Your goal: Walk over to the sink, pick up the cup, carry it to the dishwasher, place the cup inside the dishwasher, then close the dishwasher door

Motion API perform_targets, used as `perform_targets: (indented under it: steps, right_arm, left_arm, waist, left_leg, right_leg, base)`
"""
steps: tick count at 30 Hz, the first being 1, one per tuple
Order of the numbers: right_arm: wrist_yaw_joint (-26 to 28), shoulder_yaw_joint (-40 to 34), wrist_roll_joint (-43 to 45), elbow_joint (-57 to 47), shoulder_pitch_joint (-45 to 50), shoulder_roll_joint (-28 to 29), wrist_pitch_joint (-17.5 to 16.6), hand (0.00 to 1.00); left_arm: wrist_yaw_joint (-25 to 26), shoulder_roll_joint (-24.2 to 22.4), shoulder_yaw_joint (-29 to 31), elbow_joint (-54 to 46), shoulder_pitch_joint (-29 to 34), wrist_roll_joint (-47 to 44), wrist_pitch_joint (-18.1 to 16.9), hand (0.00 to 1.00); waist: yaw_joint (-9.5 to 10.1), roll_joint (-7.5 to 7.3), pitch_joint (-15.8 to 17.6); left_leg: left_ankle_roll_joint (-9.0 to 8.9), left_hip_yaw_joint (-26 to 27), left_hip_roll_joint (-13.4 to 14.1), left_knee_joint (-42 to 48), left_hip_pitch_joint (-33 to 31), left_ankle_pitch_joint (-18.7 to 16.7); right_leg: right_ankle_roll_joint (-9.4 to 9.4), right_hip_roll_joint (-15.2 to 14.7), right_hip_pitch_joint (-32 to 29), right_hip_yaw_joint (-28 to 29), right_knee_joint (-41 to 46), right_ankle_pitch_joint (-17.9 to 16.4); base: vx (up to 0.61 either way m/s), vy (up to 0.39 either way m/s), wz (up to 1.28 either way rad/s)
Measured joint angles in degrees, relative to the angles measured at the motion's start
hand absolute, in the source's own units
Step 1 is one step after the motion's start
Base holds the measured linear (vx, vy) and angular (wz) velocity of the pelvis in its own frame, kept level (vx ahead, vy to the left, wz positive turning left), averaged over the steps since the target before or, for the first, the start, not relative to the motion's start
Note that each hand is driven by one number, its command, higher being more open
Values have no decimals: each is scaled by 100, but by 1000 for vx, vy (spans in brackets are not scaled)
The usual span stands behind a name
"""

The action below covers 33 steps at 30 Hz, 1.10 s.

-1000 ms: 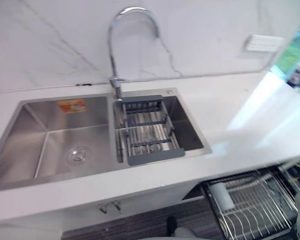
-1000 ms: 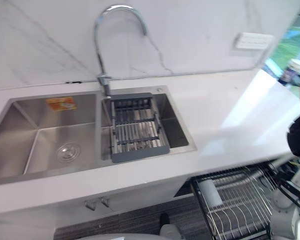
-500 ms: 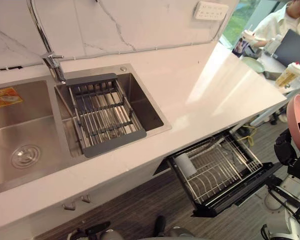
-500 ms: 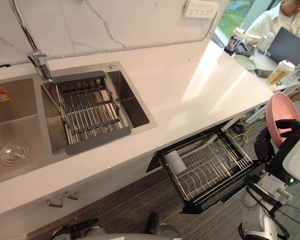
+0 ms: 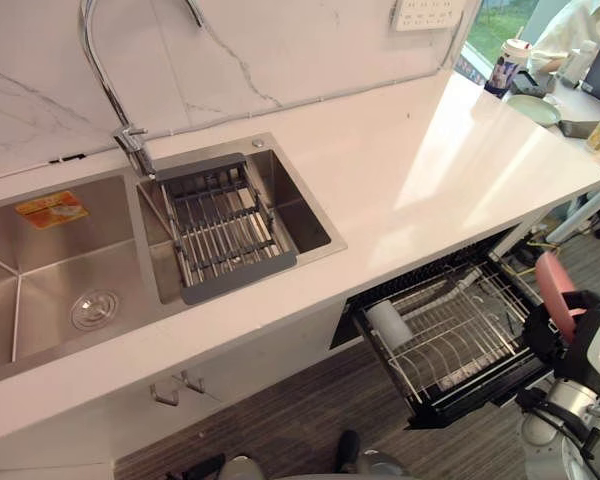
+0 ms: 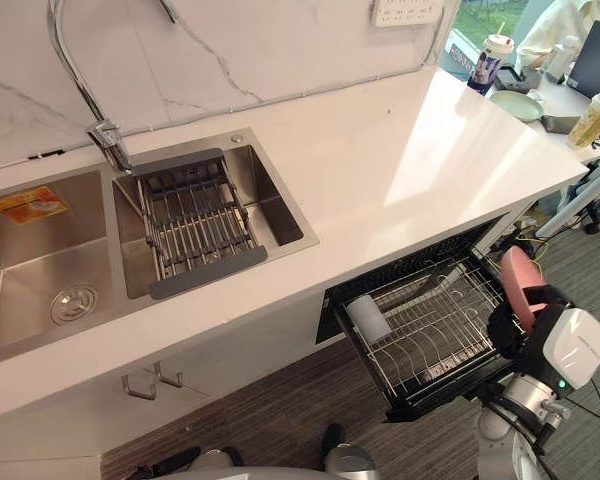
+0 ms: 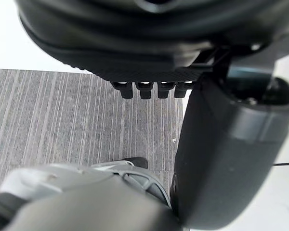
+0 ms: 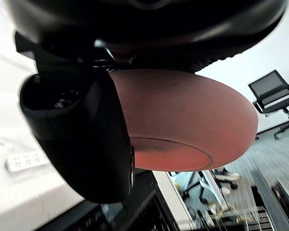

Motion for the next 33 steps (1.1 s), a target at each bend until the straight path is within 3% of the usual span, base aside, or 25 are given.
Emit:
perform_targets:
  steps: [3, 7, 10, 14, 20, 22, 23, 29, 31, 33]
  right_arm:
    - [439, 345, 5, 233, -84, -1, 183, 0]
    - [645, 683, 154, 510, -341, -98, 281, 0]
    - [720, 915, 231, 858, -822, -446, 448, 0]
    - [726, 981, 408, 1410, -1879, -1081, 874, 0]
    - [674, 1074, 716, 2059, -2819, -1657, 1475, 0]
    - [578, 1087, 892, 2132, -2964, -1682, 1659, 0]
    - [521, 1086, 902, 2176, -3006, -1685, 1726, 100]
    - [571, 1067, 1694, 2213, -2859, -1576, 1825, 100]
    - [963, 1062, 2217, 2212, -2746, -1420, 1609, 100]
    - [1705, 1088, 2829, 2211, -2569, -1172, 1380, 100]
  left_arm:
    - [-98, 5, -169, -2, -26, 122, 10, 100]
    - [-195, 6, -223, 4, -75, 126, -9, 100]
    - [-259, -10, -365, 11, -189, 124, -53, 100]
    - [-355, -26, -468, 13, -537, 116, -153, 100]
    - [-407, 75, -592, -85, -759, -105, -297, 100]
    - [-616, 133, -673, -104, -759, -442, -391, 100]
    - [-702, 149, -692, -123, -763, -619, -406, 100]
    - [-992, 108, -1105, -351, -811, -916, -867, 100]
    - [-1312, 99, -1202, -526, -804, -904, -1039, 100]
    - [-1742, 75, -1359, -764, -801, -767, -1267, 100]
  waist:
    - [10, 103, 56]
    - [28, 199, 123]
    - [63, 390, 268]
    - [78, 741, 790]
    - [158, 811, 1321]
    - [164, 810, 1324]
    - [164, 809, 1324]
    - [185, 775, 1381]
    - [187, 761, 1395]
    - [194, 752, 1401]
  left_leg:
    - [25, -75, -4, 65, -10, -17]
    - [47, -110, -4, 128, -54, -32]
    - [92, -123, -26, 174, -208, -37]
    - [238, -218, -159, 142, -603, 117]
    - [354, -394, -405, -218, -907, 436]
    - [383, -404, -452, -247, -976, 462]
    - [392, -410, -476, -262, -1001, 468]
    - [425, -439, -590, -333, -1052, 503]
    - [424, -447, -585, -296, -1054, 503]
    - [409, -490, -578, -211, -1050, 487]
  right_leg:
    - [15, -24, 30, -47, 70, -28]
    - [15, -39, 22, -69, 100, -31]
    - [27, -95, -147, -70, 205, -45]
    - [7, -258, -636, -131, 477, -29]
    - [7, -469, -1139, -231, 797, -67]
    - [29, -528, -1275, -229, 929, -124]
    - [38, -567, -1332, -229, 1007, -160]
    - [85, -729, -1507, -231, 1289, -300]
    - [85, -726, -1486, -231, 1286, -300]
    - [83, -712, -1423, -235, 1260, -300]
  base:
    - [1, 69, 9]
    - [-14, 58, 5]
    - [-49, 74, 2]
    - [-61, 62, 11]
    - [-5, 33, 15]
    - [20, 27, 7]
    - [27, 40, 9]
    - [15, 32, 5]
    - [0, 0, 0]
    - [0, 0, 0]
